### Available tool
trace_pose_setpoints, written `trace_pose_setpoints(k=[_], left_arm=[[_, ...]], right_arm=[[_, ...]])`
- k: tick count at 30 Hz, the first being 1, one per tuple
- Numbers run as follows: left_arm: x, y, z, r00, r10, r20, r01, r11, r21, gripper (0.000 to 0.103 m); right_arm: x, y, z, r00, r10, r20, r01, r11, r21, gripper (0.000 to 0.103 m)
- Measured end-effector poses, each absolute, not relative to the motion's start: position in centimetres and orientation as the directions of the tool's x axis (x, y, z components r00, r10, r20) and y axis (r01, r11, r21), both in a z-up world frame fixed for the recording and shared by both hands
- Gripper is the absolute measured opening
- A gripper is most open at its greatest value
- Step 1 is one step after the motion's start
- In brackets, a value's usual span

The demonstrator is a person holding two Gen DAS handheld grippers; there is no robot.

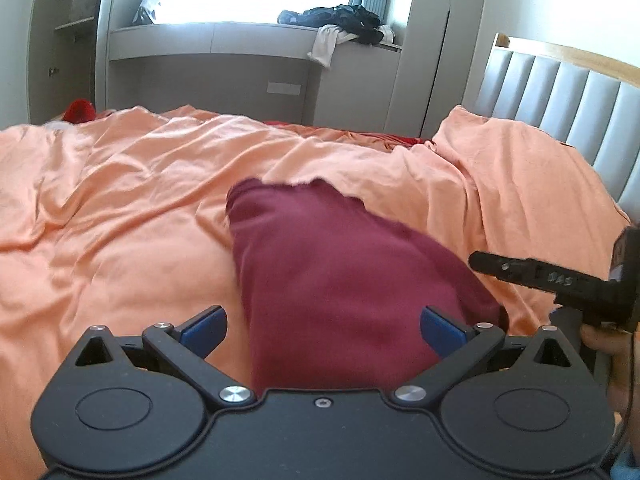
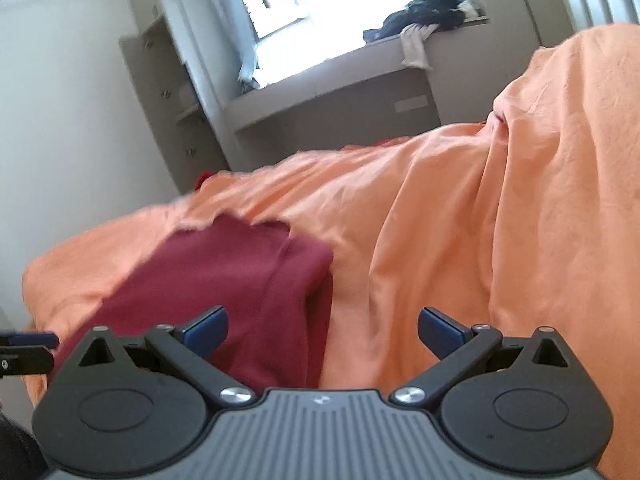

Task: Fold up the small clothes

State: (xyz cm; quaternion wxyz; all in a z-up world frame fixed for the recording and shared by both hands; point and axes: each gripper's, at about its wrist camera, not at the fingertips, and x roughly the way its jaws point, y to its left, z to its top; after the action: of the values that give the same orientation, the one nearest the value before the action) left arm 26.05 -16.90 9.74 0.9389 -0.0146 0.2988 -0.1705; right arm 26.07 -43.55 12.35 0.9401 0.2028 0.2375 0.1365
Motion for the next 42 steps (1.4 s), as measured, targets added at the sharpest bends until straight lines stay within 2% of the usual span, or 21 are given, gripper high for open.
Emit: trace_pose_setpoints(k=[4,8,17,27,32,38,41,42], left_arm=[[29.1,-18.4,9.3,0.752,-0.278,-0.597,0.3,0.952,-0.065,0.103],[31.2,-19.0,7.8,0.725,-0.212,-0.655,0.276,0.961,-0.005,0.102],[33.0,-13.7,5.5,0.642,-0.359,-0.678,0.252,0.933,-0.257,0.103],[32.4,-12.4,5.2,0.657,-0.372,-0.656,0.288,0.928,-0.238,0.103],[32.2,-12.9,5.4,0.673,-0.362,-0.645,0.296,0.931,-0.214,0.103],[32.0,-13.2,5.4,0.694,-0.376,-0.614,0.353,0.921,-0.165,0.103],[32.2,-13.3,5.4,0.695,-0.4,-0.597,0.408,0.904,-0.131,0.103],[32.3,-13.2,5.3,0.692,-0.414,-0.591,0.424,0.896,-0.131,0.103]], right_arm=[[27.4,-45.2,11.9,0.859,0.426,-0.284,-0.173,0.763,0.622,0.103],[28.2,-46.0,11.2,0.853,0.465,-0.236,-0.182,0.69,0.7,0.103],[28.9,-45.2,10.3,0.824,0.497,-0.273,-0.18,0.685,0.706,0.103],[29.2,-44.8,10.1,0.824,0.494,-0.279,-0.169,0.683,0.711,0.103],[29.8,-43.7,10.0,0.8,0.503,-0.327,-0.18,0.722,0.668,0.101],[30.4,-42.3,8.6,0.776,0.485,-0.403,-0.142,0.757,0.638,0.086],[30.3,-41.4,8.0,0.778,0.47,-0.418,-0.144,0.78,0.609,0.073],[30.3,-41.2,8.0,0.779,0.473,-0.41,-0.155,0.781,0.606,0.066]])
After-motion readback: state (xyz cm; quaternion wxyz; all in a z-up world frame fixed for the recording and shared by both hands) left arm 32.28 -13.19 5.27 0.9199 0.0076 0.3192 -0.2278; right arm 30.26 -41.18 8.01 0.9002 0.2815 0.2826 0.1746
